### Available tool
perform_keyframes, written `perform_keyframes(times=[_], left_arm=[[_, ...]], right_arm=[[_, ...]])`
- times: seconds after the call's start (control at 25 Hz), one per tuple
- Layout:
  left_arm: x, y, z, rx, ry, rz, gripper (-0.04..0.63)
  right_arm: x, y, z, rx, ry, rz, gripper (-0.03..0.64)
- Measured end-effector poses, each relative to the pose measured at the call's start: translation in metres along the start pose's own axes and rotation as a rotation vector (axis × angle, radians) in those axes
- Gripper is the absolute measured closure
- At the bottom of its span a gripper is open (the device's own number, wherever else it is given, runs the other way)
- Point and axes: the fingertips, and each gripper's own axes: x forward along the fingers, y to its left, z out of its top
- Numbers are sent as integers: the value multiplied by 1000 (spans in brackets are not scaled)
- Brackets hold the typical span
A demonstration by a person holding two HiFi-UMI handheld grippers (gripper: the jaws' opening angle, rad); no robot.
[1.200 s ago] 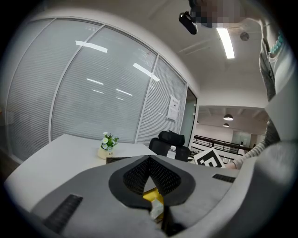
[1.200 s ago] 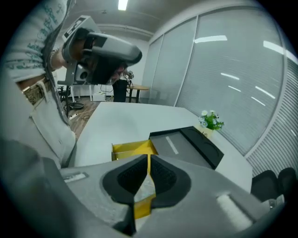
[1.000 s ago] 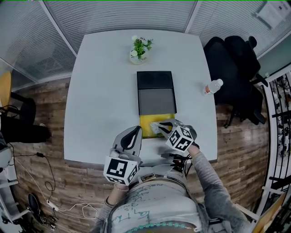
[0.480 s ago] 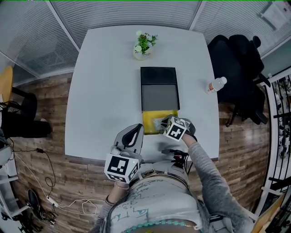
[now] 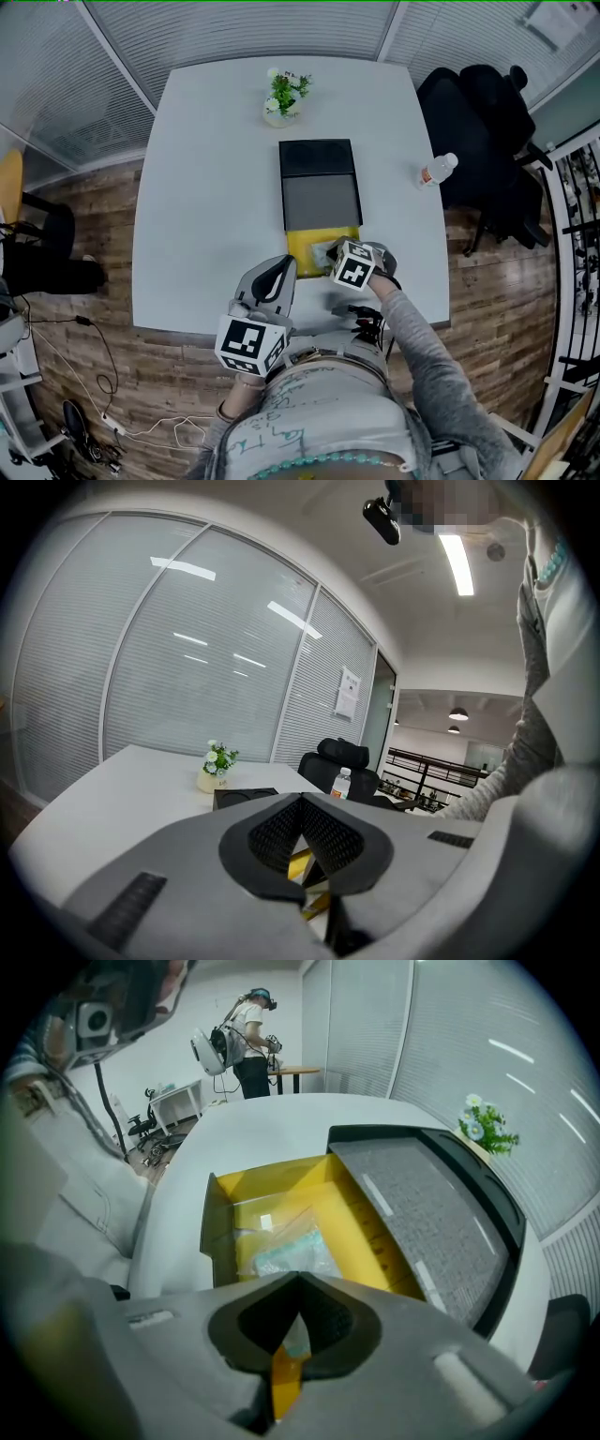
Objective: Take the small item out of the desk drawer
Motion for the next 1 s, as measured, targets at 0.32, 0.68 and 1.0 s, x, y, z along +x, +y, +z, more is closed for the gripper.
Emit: perform_keyframes(times=[0.32, 0.68, 1.0], left_arm=[[0, -3, -2, 5, 16, 0, 597], [-6, -6, -4, -8, 14, 1, 597], [1, -13, -3, -17, 20, -21, 597]], right_arm=[[-1, -1, 0, -13, -1, -5, 614], [-3, 4, -2, -15, -22, 9, 614], [-23, 1, 3, -73, -17, -25, 614]])
